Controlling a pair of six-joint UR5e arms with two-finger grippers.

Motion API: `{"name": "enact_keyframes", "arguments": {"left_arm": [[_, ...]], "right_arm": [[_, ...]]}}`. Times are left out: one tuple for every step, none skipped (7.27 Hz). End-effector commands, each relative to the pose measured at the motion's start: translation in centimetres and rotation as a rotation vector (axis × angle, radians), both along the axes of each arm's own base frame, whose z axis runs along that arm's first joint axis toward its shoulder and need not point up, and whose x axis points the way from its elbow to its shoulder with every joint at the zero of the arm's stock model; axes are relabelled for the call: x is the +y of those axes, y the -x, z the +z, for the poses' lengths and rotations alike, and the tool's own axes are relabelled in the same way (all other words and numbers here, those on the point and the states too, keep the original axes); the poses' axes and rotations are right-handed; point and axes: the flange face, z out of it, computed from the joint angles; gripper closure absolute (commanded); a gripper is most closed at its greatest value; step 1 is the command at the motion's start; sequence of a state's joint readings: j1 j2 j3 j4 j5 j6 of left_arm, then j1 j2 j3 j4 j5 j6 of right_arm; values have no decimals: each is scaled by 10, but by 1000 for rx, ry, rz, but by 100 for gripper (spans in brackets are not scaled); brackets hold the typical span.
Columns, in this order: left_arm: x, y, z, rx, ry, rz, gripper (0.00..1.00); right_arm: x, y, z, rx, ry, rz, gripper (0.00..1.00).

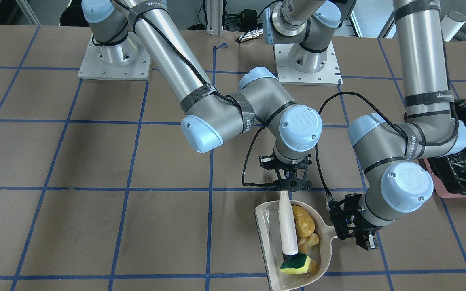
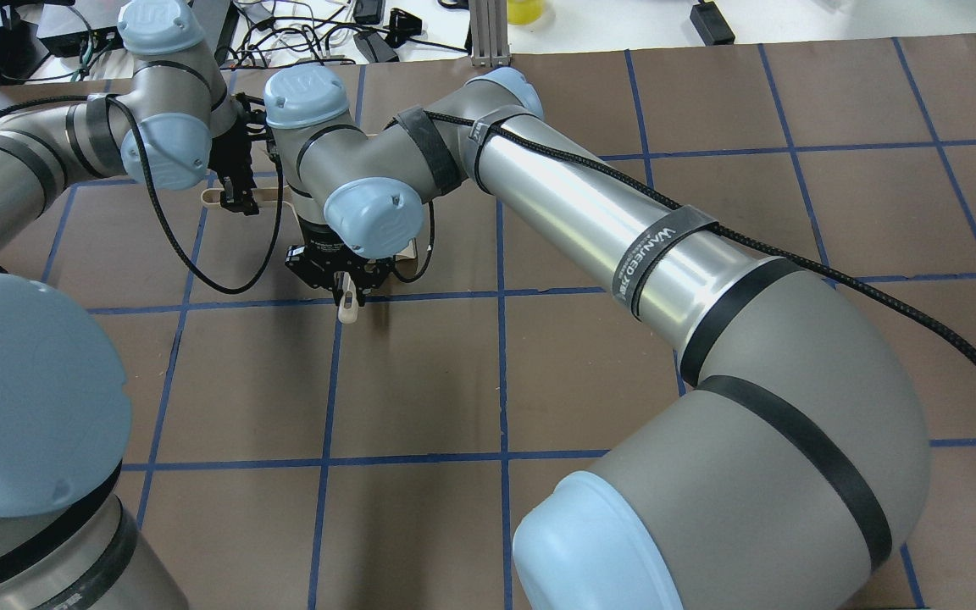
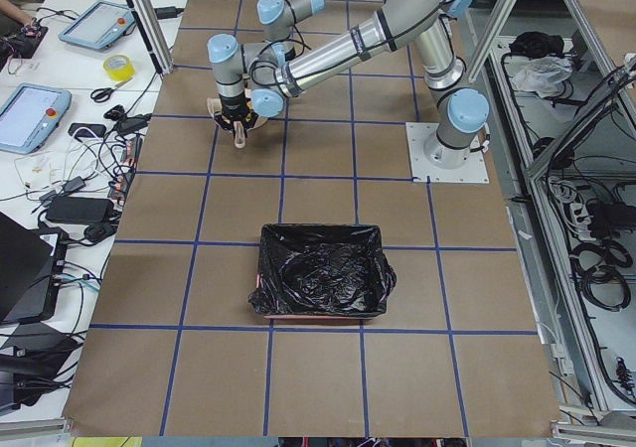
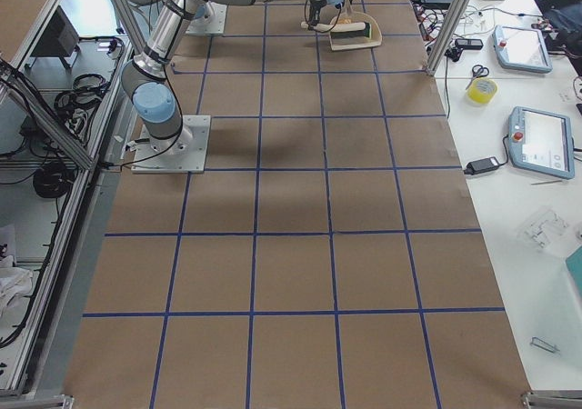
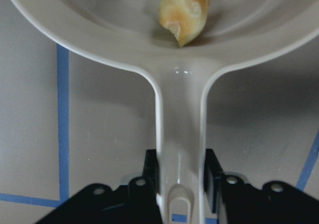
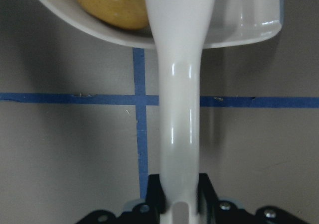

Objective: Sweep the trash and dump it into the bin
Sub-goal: 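Sweep the potato, pastry and sponge into the dustpan with the right gripper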

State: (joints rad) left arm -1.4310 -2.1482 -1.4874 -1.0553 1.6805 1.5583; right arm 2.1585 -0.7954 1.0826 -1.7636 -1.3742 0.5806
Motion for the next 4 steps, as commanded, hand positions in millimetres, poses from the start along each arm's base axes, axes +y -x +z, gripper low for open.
{"name": "enact_keyframes", "arguments": {"left_arm": [[1,1,1,4,2,-2,100],[1,0,1,4,2,-2,100],[2,0,4,5,5,-5,100],[3,-4,7,69,17,-4,100]], "right_arm": [[-25,58,34,33,-53,-73,100],[-36,101,62,45,-107,-113,100],[-42,139,83,53,-122,-95,100],[-55,188,97,79,-144,-83,100]]}}
